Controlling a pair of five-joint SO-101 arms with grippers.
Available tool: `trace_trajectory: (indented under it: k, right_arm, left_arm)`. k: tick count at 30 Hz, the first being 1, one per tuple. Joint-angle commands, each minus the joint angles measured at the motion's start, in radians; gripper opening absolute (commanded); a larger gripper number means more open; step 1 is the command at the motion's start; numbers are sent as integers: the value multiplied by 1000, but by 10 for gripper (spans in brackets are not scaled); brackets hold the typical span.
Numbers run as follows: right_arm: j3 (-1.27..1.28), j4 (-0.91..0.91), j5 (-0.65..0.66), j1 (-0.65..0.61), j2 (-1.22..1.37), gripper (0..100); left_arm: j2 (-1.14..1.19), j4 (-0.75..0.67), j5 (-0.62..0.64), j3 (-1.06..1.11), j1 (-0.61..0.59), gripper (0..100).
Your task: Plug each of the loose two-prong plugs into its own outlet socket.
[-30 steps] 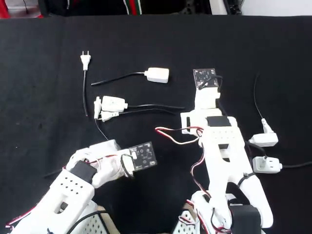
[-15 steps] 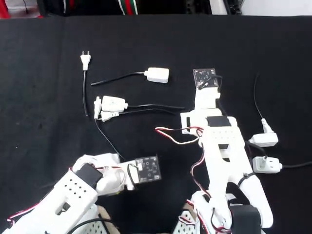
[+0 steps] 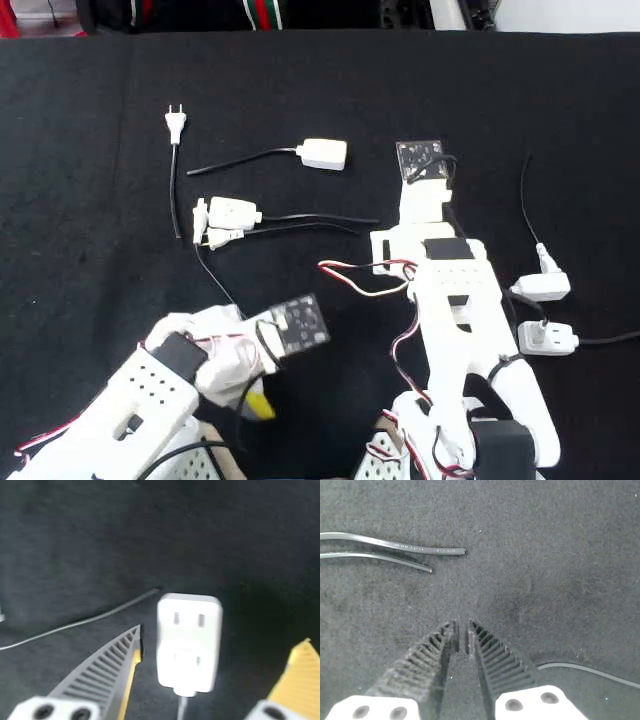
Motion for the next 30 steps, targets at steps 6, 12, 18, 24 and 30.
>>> trace_trajectory:
  k: [6, 12, 18, 24, 30]
  right_arm:
    - [-117, 169, -2, -140, -4, 36]
    - [-200, 253, -2, -385, -1, 36]
    - [-228, 224, 6, -638, 70, 100]
    - [-429, 218, 5, -723, 361, 119]
    - [-604, 241, 5, -813, 601, 119]
  left_arm:
    - [-252, 103, 196, -226, -473, 320]
    - [-539, 57, 505, -56, -918, 252]
    - [-718, 54, 526, 131, -1109, 248]
    - [-756, 92, 508, 162, -1221, 247]
    - [-758, 176, 399, 166, -1228, 246]
